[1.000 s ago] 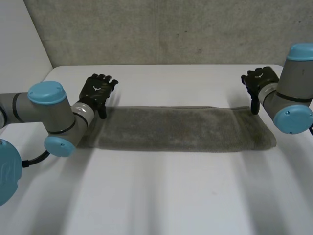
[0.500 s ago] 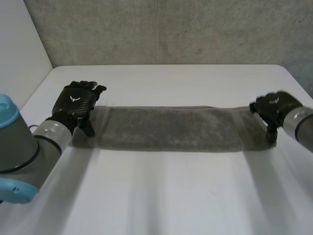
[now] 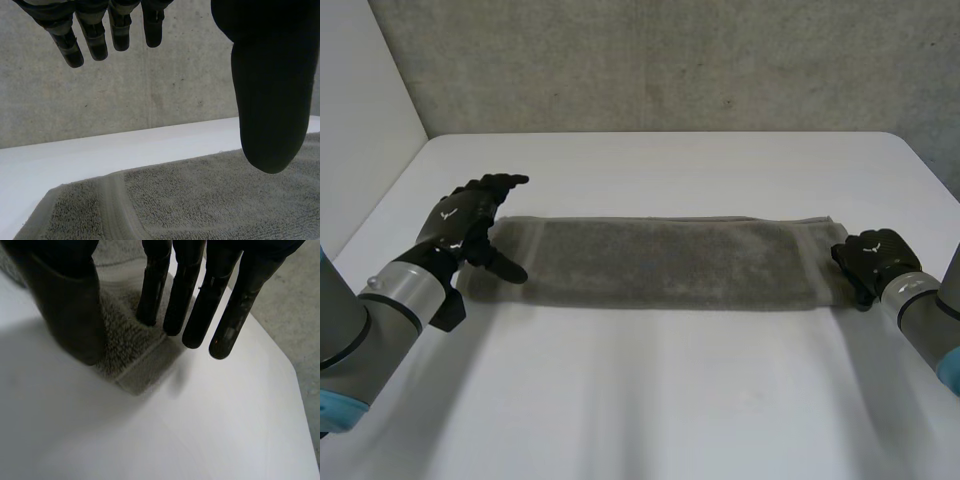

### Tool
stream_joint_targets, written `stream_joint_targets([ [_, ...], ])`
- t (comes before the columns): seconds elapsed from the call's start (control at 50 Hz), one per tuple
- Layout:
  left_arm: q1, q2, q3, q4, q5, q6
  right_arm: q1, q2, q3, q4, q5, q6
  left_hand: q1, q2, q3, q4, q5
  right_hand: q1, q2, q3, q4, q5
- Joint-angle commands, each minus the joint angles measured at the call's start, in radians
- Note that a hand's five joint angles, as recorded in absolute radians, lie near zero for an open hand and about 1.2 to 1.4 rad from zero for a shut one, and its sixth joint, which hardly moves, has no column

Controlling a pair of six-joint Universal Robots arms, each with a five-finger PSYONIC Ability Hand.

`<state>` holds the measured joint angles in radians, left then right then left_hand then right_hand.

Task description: Fold the towel.

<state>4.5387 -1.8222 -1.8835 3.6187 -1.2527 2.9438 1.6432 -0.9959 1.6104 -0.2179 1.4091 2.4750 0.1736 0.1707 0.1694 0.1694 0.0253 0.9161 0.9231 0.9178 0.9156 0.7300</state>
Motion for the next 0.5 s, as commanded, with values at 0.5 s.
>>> stream_joint_targets([
  [0.5, -0.092, 0.066, -0.022, 0.047, -0.202, 0.342, -0.084, -0.162, -0.220, 0.042, 0.139, -0.249, 0.008, 0.011, 0.012, 0.012, -0.019, 0.480, 0.473, 0.478, 0.481, 0.492],
])
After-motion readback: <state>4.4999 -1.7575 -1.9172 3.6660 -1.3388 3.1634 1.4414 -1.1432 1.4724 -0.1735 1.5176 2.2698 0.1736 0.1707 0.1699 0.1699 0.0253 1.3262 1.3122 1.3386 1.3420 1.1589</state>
